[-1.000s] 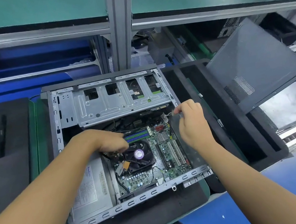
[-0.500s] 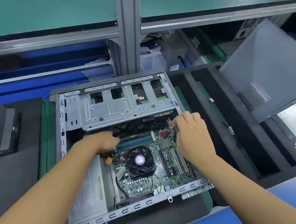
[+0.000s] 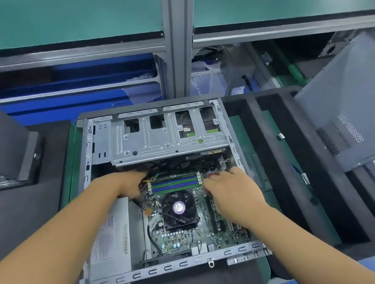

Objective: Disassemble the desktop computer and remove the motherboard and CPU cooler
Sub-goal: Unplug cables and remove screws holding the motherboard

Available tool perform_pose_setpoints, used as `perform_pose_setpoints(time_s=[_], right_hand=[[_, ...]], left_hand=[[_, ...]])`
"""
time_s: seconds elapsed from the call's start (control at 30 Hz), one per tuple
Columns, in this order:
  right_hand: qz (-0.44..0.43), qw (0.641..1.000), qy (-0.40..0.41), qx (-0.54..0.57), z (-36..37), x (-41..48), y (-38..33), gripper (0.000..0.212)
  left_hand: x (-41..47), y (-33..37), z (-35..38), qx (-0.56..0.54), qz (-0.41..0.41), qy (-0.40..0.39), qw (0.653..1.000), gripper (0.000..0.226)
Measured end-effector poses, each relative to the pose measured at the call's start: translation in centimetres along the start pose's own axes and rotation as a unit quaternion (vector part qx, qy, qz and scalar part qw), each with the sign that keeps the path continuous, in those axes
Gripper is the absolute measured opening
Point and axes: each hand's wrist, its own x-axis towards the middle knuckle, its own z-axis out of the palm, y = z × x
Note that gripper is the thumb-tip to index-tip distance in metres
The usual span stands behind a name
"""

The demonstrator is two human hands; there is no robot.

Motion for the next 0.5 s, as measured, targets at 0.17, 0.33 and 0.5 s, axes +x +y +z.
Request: perform_pose_setpoints(time_s=[0.17,0.33,0.5], right_hand=[[-0.006,0.998,-0.034,-0.057,0.0,-0.2,-0.2,0.023],[-0.017,0.998,-0.031,-0.047,-0.1,-0.6,-0.1,0.022],[-0.025,0.998,-0.024,-0.044,0.0,-0.6,0.0,0.021]], left_hand=[[0.1,-0.2,0.3,0.064,-0.032,-0.028,0.997,0.047],[-0.3,0.5,0.0,0.038,-0.046,0.04,0.997,0.019],[0.0,0.9,-0.1,0.102,-0.066,0.05,0.991,0.034]])
